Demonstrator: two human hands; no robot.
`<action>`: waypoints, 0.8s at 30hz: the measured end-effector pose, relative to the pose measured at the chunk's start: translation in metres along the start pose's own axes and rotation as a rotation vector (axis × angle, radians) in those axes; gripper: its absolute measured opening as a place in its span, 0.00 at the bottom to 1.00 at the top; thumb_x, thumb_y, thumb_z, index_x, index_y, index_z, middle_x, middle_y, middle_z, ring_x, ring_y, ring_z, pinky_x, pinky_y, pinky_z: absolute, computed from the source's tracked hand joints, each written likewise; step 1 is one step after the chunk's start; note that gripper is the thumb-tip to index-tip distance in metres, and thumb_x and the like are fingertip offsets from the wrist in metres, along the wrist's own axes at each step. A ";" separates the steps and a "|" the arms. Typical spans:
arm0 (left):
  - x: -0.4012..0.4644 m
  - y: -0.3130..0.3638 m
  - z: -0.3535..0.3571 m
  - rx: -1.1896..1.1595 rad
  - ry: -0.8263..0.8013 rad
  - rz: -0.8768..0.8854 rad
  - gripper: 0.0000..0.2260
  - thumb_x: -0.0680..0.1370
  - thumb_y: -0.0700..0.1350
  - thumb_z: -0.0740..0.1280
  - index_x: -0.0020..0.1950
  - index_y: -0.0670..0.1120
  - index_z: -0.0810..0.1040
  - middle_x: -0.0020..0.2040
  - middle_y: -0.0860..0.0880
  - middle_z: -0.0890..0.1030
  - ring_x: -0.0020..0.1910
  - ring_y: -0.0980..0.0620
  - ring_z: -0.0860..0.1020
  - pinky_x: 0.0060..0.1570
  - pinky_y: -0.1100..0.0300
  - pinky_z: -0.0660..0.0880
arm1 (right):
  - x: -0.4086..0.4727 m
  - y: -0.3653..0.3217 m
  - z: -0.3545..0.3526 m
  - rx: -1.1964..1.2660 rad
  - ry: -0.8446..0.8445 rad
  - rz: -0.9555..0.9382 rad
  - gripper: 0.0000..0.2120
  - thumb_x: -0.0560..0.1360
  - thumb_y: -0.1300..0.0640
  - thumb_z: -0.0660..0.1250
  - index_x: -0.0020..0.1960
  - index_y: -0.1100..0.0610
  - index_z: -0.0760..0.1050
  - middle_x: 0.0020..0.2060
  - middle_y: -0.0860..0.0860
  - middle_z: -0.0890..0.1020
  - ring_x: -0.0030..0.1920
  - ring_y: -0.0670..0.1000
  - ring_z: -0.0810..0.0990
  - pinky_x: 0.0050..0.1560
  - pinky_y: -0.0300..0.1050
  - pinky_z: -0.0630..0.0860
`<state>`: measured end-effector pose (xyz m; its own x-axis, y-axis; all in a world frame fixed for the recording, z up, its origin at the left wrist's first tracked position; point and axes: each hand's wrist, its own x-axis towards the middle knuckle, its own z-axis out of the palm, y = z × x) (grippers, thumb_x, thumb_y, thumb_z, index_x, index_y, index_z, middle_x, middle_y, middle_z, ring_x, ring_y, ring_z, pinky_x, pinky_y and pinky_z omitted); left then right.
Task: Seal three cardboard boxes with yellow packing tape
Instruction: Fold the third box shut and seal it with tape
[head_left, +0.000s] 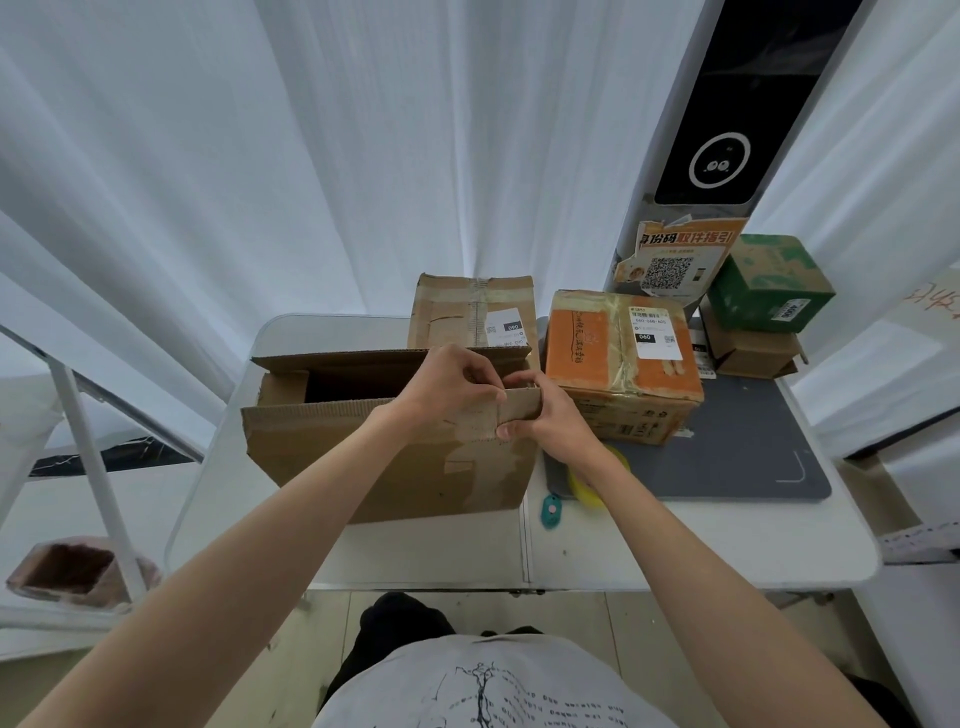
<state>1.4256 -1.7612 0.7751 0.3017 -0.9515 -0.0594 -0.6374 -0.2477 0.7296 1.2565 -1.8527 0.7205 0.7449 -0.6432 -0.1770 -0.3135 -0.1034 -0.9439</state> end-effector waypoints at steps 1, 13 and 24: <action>0.000 0.000 0.001 0.010 0.012 0.004 0.03 0.76 0.46 0.75 0.43 0.51 0.87 0.40 0.54 0.84 0.43 0.56 0.80 0.43 0.66 0.74 | 0.000 0.000 0.000 -0.003 0.000 0.000 0.30 0.68 0.63 0.80 0.66 0.50 0.72 0.58 0.48 0.79 0.60 0.47 0.77 0.44 0.33 0.79; -0.002 0.001 0.013 0.072 0.046 0.058 0.05 0.78 0.42 0.72 0.51 0.48 0.88 0.44 0.53 0.83 0.42 0.56 0.78 0.42 0.68 0.70 | -0.001 -0.001 0.001 0.018 -0.010 0.008 0.28 0.69 0.63 0.79 0.65 0.51 0.74 0.56 0.49 0.79 0.58 0.47 0.78 0.44 0.35 0.80; -0.006 0.003 0.025 0.044 0.084 -0.015 0.02 0.75 0.43 0.76 0.45 0.50 0.87 0.38 0.54 0.83 0.40 0.57 0.80 0.43 0.64 0.75 | -0.006 0.002 0.011 0.016 0.080 -0.017 0.35 0.65 0.60 0.82 0.67 0.48 0.72 0.58 0.47 0.79 0.59 0.46 0.77 0.46 0.35 0.80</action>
<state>1.4045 -1.7605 0.7607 0.3689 -0.9294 -0.0116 -0.6624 -0.2716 0.6982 1.2578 -1.8412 0.7170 0.7005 -0.7000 -0.1390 -0.2915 -0.1027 -0.9511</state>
